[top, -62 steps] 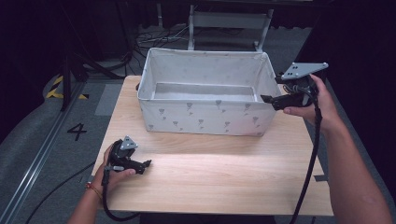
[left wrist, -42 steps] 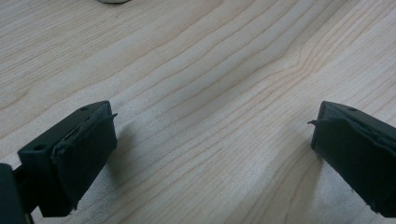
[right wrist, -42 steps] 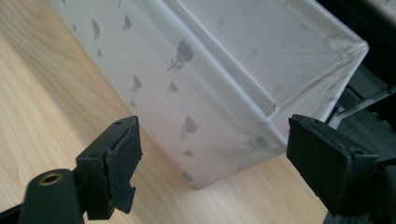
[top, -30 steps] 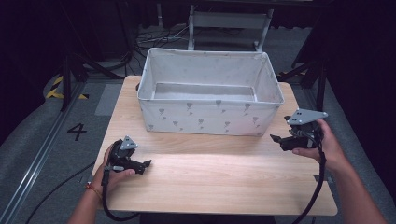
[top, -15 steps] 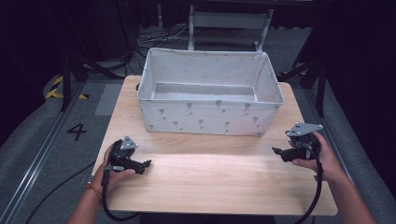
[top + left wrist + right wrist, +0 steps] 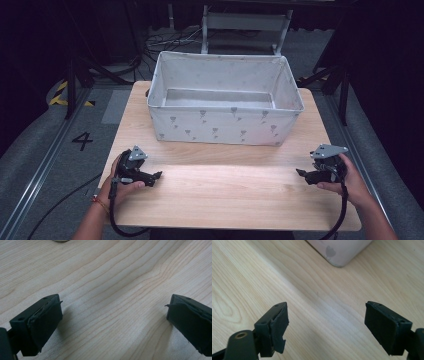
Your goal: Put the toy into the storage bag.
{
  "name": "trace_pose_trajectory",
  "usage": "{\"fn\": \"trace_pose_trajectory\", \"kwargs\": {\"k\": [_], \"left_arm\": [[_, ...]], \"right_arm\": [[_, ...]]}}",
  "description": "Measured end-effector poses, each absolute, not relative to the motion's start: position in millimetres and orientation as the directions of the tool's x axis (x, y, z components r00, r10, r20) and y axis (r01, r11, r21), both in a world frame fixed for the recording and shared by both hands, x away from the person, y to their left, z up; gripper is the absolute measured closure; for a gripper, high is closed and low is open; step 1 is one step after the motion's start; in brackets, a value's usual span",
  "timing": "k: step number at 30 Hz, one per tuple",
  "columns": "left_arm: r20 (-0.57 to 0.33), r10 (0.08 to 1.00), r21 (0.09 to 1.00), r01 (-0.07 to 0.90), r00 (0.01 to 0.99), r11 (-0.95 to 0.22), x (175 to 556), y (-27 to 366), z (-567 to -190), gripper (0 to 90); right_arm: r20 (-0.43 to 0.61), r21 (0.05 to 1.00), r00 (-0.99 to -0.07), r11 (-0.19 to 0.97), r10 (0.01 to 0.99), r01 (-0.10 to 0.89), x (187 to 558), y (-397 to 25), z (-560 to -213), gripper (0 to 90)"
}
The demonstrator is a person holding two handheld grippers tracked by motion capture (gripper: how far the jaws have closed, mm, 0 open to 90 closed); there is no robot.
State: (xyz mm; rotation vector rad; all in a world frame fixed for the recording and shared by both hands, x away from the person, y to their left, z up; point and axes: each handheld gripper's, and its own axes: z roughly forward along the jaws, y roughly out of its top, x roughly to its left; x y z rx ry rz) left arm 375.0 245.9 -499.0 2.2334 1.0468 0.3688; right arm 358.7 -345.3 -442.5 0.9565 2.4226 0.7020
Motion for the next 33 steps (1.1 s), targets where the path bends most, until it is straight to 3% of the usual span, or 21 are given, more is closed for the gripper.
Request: {"fn": "trace_pose_trajectory", "kwargs": {"k": [15,33], "left_arm": [[-0.013,0.764,0.653,0.585,0.645,-0.482,375,246,-499,0.5],[-0.015,0.765,0.652,0.587,0.644,-0.481,375,246,-499,0.5]], "right_arm": [[-0.162,0.649,-0.633,0.565,0.757,0.509,335,-366,-472,19.1],[-0.005,0.742,-0.521,0.353,0.853,0.571,312,-398,-502,20.3]]}}
